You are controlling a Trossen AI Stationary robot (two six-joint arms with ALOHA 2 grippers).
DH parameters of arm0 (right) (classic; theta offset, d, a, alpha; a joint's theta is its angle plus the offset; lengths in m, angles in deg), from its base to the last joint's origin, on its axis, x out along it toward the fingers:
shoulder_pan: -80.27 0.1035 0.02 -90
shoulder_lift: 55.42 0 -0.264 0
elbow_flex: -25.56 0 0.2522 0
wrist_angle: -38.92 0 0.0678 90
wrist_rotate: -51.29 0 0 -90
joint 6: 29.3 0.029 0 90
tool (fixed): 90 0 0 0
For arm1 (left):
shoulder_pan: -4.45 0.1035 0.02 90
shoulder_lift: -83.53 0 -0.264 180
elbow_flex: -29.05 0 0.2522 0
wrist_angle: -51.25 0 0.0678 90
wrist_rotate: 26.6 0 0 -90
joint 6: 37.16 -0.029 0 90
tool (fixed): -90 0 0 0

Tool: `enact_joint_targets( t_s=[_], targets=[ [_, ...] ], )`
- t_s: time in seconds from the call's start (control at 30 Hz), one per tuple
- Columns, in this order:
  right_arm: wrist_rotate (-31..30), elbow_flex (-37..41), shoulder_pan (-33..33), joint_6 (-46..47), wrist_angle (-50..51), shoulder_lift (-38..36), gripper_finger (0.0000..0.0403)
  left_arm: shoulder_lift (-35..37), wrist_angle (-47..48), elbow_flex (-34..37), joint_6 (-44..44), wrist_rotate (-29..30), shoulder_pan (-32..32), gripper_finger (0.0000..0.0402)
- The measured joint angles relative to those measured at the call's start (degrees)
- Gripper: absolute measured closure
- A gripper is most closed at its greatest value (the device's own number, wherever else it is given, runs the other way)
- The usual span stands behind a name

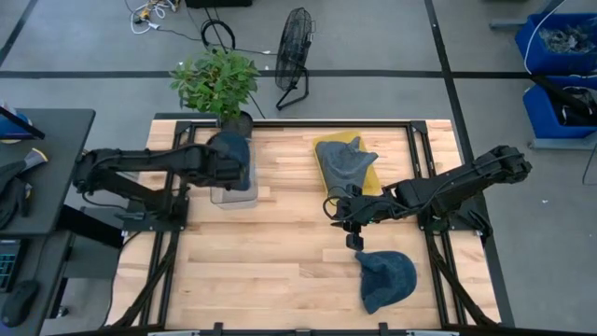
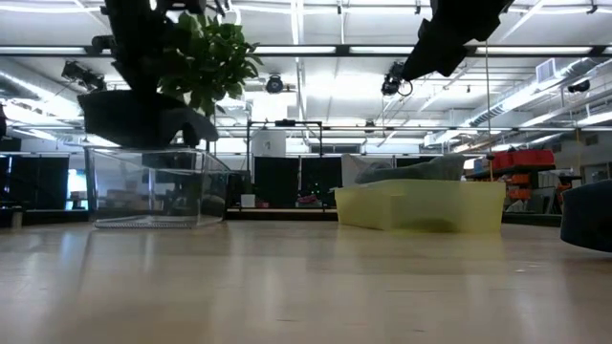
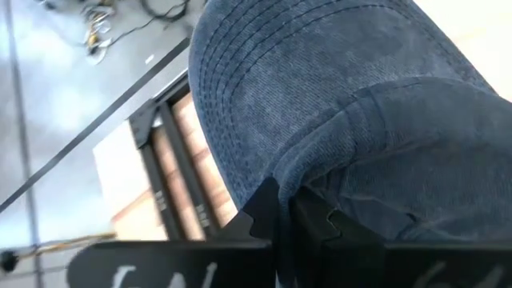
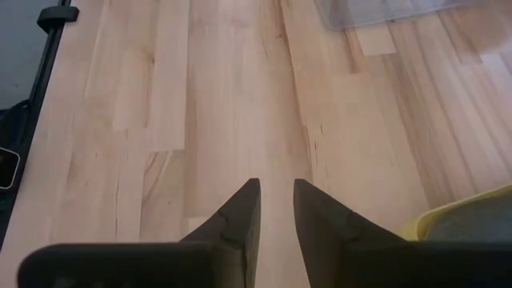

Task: Pick & Place hat
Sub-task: Put the left blue cap into the transparent bin

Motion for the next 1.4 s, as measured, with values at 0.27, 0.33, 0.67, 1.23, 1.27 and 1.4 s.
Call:
enact_joint_targets(
  t_s=[0.27, 0.33, 0.67, 1.23, 1.27, 1.4],
  targets=[
    [0.0, 0.0, 0.0, 0.0, 0.0, 0.0, 0.0321, -0.7, -2.3, 3.1, -0.2, 0.0, 5.5, 0.0387],
    [0.0, 0.0, 0.0, 0.0, 0.0, 0.0, 0.0321, -1.1, -5.6, 4.1, -2.5, 0.1, 6.1, 0.0387],
    [0.0, 0.0, 0.0, 0.0, 0.0, 0.0, 0.0321, -4.2, -24.2, 5.7, -16.6, -1.1, 7.1, 0.0385],
    [-3.2, 0.0, 0.0, -0.6, -1.9, 0.1, 0.0321, -4.1, -29.3, 5.7, -19.1, -3.9, 7.1, 0.0383],
    [-6.6, 0.0, 0.0, -0.7, -3.9, 0.4, 0.0321, -4.1, -29.4, 5.7, -19.1, -3.9, 7.1, 0.0383],
    [-15.4, 0.0, -0.9, -2.4, -12.1, 3.8, 0.0322, -4.1, -29.4, 5.7, -19.6, -4.6, 7.1, 0.0383]
  ],
)
